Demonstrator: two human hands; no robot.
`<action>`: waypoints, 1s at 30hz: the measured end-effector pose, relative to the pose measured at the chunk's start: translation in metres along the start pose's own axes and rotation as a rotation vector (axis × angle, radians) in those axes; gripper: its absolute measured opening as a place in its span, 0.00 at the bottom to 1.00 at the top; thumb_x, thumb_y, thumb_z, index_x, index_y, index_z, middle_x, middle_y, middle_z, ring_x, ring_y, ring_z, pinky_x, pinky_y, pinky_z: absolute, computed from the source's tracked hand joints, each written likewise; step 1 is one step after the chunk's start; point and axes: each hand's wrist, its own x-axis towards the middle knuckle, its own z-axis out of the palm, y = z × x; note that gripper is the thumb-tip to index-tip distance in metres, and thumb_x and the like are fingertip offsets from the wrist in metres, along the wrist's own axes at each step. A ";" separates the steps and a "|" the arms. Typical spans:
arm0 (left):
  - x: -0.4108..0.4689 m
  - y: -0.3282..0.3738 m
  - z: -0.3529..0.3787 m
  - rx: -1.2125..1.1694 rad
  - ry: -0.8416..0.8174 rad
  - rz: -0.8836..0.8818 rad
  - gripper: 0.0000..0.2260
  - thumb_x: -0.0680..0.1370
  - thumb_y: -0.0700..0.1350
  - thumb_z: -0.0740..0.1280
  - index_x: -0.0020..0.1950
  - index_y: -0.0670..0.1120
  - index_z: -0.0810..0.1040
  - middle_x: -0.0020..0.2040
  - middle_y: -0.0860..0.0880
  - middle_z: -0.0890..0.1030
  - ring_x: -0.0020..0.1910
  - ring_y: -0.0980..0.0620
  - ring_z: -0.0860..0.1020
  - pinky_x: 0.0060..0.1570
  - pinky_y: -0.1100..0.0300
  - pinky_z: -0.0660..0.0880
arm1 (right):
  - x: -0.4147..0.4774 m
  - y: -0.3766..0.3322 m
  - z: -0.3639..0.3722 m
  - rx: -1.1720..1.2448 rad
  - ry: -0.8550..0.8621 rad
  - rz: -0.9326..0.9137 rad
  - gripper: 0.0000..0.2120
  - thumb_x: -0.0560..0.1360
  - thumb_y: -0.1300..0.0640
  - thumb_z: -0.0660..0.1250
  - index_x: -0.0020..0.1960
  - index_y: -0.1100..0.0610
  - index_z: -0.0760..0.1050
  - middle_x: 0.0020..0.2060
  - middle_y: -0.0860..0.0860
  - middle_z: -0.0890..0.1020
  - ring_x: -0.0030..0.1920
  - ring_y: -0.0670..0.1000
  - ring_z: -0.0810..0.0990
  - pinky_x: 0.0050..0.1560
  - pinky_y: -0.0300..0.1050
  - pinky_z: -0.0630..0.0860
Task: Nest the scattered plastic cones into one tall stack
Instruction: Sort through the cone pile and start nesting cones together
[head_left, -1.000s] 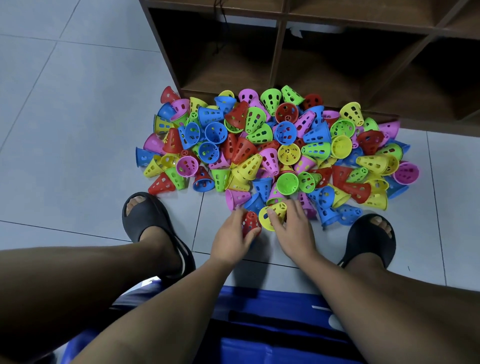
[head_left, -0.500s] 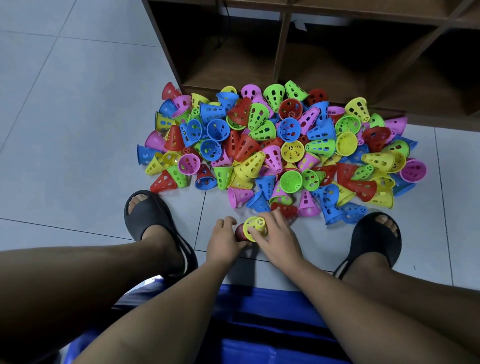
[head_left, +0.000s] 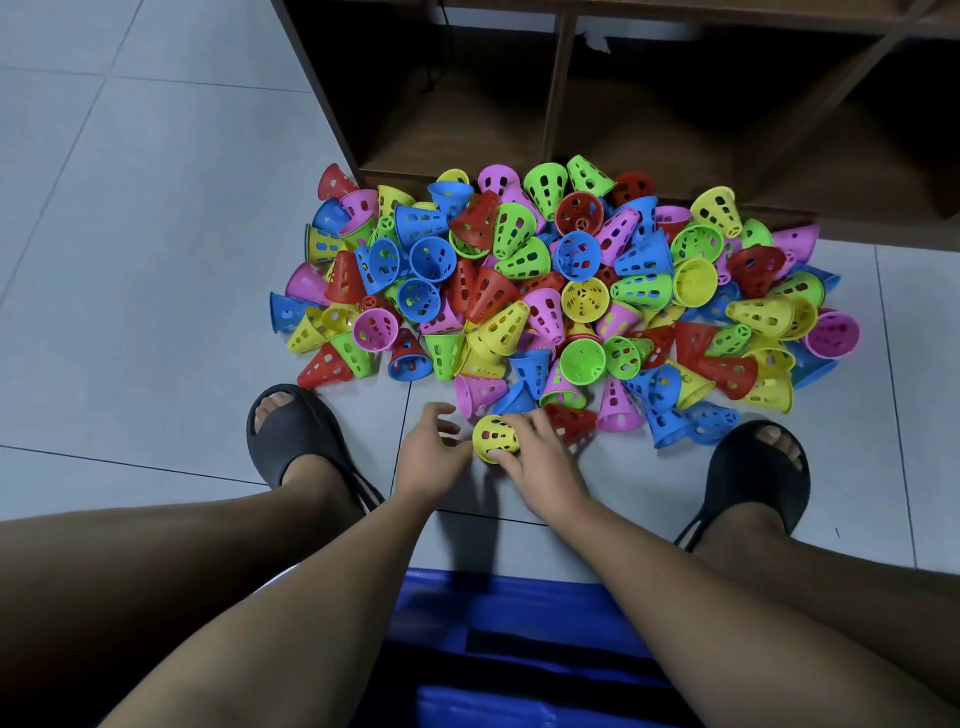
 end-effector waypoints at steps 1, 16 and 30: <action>0.002 0.004 -0.003 0.003 0.025 0.001 0.23 0.75 0.50 0.78 0.66 0.56 0.74 0.53 0.55 0.83 0.46 0.56 0.85 0.45 0.56 0.83 | 0.000 0.001 -0.002 0.009 0.003 0.000 0.22 0.79 0.48 0.74 0.69 0.53 0.74 0.63 0.50 0.70 0.58 0.59 0.79 0.54 0.58 0.79; 0.047 0.028 -0.006 0.365 0.015 0.380 0.19 0.77 0.53 0.77 0.67 0.53 0.82 0.66 0.53 0.78 0.66 0.48 0.76 0.68 0.51 0.75 | 0.014 0.040 -0.037 -0.360 0.179 -0.012 0.20 0.75 0.51 0.73 0.65 0.53 0.76 0.60 0.52 0.75 0.61 0.57 0.74 0.65 0.56 0.74; 0.051 0.005 -0.010 0.501 -0.024 0.193 0.26 0.73 0.55 0.79 0.65 0.51 0.72 0.57 0.50 0.79 0.53 0.48 0.78 0.50 0.53 0.78 | 0.024 0.068 -0.029 -0.664 0.007 0.154 0.34 0.65 0.45 0.82 0.66 0.55 0.75 0.59 0.57 0.78 0.59 0.61 0.75 0.59 0.55 0.75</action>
